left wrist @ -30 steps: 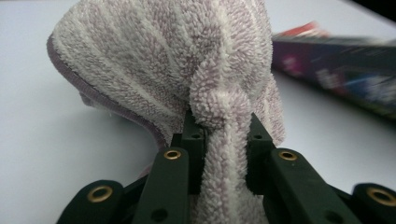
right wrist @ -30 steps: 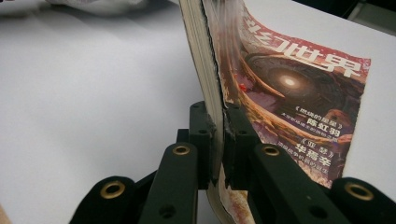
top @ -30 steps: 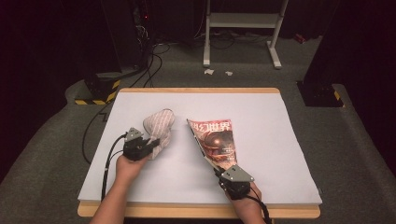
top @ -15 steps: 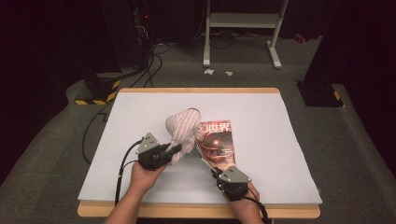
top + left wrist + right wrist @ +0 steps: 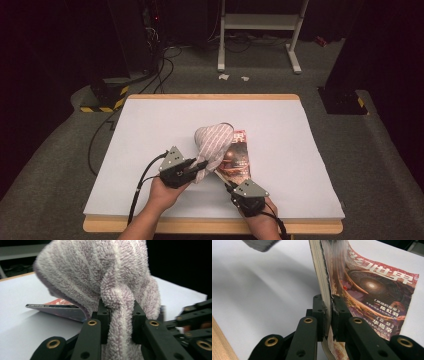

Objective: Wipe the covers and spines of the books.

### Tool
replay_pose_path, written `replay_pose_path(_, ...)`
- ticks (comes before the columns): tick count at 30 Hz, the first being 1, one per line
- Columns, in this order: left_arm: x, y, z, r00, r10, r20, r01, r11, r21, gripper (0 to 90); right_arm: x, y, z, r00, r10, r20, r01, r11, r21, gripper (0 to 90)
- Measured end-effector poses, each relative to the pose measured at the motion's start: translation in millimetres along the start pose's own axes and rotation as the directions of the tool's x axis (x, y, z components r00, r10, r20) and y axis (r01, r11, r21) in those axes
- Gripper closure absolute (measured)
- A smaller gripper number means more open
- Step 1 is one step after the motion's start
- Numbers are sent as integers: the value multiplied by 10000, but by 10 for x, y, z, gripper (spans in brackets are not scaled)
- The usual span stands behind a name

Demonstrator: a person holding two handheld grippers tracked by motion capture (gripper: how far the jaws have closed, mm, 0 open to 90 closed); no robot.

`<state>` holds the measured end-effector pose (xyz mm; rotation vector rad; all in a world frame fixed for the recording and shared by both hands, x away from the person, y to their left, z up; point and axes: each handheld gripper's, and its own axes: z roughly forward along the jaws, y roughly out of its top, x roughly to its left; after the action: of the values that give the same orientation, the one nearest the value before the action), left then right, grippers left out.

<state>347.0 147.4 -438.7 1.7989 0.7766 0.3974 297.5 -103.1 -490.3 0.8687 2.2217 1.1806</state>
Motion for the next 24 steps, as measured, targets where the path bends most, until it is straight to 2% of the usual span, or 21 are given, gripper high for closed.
replay_pose_path(6, 246, -32, 173, 9976, -211, -664, 246, 9983, 534, 757, 12, -7, 8, 10000, -73, 7, 73, 10000, 50, 832)
replay_pose_path(11, 485, -74, 333, 9904, -233, -1360, 367, 9947, 962, 757, 28, -11, 7, 9999, -104, -45, 104, 9999, 57, 831)
replay_pose_path(16, 727, -130, 488, 9795, -428, -1966, 676, 9903, 1213, 756, 42, -13, 0, 9998, -142, -126, 143, 9999, 42, 829)
replay_pose_path(21, 902, -171, 602, 9668, -689, -2461, 1073, 9834, 1463, 756, 53, -11, -25, 9996, -205, -189, 205, 9998, 9, 829)
replay_pose_path(24, 967, -179, 661, 9580, -608, -2804, 1109, 9798, 1666, 755, 66, -11, -37, 9995, -220, -211, 220, 9998, -41, 828)
